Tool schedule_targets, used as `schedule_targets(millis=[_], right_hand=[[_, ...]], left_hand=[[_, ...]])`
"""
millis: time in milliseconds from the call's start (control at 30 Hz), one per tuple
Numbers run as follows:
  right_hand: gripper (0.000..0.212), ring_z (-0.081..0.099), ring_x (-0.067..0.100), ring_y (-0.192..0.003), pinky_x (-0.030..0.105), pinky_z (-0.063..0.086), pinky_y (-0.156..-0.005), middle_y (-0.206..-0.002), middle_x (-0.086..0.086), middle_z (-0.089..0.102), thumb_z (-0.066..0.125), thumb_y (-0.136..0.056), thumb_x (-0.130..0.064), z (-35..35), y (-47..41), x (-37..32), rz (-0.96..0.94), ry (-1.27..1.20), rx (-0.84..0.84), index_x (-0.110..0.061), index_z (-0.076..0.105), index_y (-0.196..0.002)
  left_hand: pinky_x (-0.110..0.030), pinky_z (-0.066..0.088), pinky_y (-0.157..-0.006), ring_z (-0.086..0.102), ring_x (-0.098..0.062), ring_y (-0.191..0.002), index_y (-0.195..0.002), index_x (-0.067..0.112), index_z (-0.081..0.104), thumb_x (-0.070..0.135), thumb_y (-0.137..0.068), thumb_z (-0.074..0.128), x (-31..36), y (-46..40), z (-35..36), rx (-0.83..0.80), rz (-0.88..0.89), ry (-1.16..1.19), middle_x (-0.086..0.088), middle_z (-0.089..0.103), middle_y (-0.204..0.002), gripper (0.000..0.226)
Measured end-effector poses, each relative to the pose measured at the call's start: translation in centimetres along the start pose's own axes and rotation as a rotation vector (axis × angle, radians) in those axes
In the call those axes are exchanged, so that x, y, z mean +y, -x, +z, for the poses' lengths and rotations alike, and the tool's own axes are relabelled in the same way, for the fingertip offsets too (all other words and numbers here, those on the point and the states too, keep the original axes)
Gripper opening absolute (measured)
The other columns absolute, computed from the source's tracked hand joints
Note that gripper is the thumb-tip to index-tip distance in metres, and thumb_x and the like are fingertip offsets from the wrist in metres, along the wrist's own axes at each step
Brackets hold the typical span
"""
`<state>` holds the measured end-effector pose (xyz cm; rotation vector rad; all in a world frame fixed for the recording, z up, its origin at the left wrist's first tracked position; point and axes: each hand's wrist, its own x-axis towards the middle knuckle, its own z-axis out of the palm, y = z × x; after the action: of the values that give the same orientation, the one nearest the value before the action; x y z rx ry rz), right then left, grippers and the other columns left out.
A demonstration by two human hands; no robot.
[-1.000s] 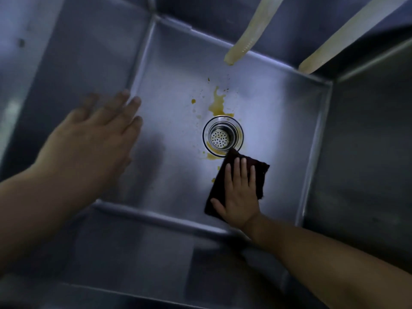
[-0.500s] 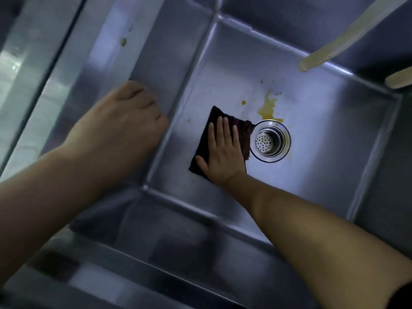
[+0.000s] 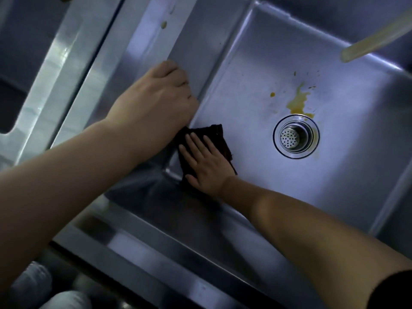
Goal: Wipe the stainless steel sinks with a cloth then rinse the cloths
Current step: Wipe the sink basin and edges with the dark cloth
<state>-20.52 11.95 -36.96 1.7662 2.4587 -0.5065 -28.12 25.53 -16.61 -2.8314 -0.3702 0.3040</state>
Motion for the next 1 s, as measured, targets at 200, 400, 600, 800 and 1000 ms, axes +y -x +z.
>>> schedule_targets(millis=[200,400,600,800,1000], right_hand=[[0.072,0.013,0.032,-0.145,0.048,0.002,-0.118,-0.156,0.016,0.017,0.040,-0.087,-0.045,0.4,7.5,2.1,-0.118,-0.001,-0.090,-0.015,0.023,-0.150],[0.072,0.025,0.036,-0.140,0.048,0.011,-0.115,-0.152,0.016,0.025,0.042,-0.084,-0.046,1.2,20.1,6.3,-0.126,0.011,-0.139,-0.013,0.027,-0.147],[0.061,0.022,0.032,-0.140,0.048,0.007,-0.116,-0.148,0.016,0.035,0.029,-0.093,-0.044,2.6,25.9,8.2,-0.134,0.051,-0.122,-0.014,0.026,-0.146],[0.071,0.028,0.033,-0.139,0.049,0.010,-0.115,-0.150,0.014,0.032,0.044,-0.082,-0.043,1.8,18.8,6.5,-0.244,0.033,-0.058,-0.014,0.031,-0.146],[0.065,0.029,0.031,-0.140,0.052,0.014,-0.115,-0.151,0.013,0.032,0.033,-0.086,-0.042,0.3,7.4,2.4,-0.248,0.055,-0.058,-0.015,0.035,-0.145]], left_hand=[[-0.041,0.036,-0.097,0.058,-0.035,-0.095,-0.078,0.003,0.064,-0.001,-0.080,0.049,0.3,-0.2,-0.4,-0.004,0.003,-0.016,-0.017,0.066,-0.079,0.015],[-0.044,0.038,-0.089,0.059,-0.037,-0.086,-0.071,-0.001,0.062,-0.003,-0.070,0.060,0.3,-0.2,-1.1,-0.051,0.017,-0.003,-0.021,0.065,-0.073,0.004],[-0.044,0.036,-0.090,0.059,-0.037,-0.089,-0.072,-0.001,0.063,-0.003,-0.073,0.054,0.0,0.0,-1.3,-0.043,0.013,0.037,-0.021,0.065,-0.074,0.009],[-0.041,0.033,-0.098,0.057,-0.034,-0.098,-0.079,0.005,0.063,-0.002,-0.075,0.048,0.0,0.0,-0.7,-0.050,0.007,0.072,-0.016,0.066,-0.081,0.017],[-0.039,0.026,-0.104,0.053,-0.032,-0.106,-0.083,0.008,0.061,-0.004,-0.077,0.045,0.0,0.0,-0.1,-0.038,0.017,0.047,-0.013,0.066,-0.085,0.021]])
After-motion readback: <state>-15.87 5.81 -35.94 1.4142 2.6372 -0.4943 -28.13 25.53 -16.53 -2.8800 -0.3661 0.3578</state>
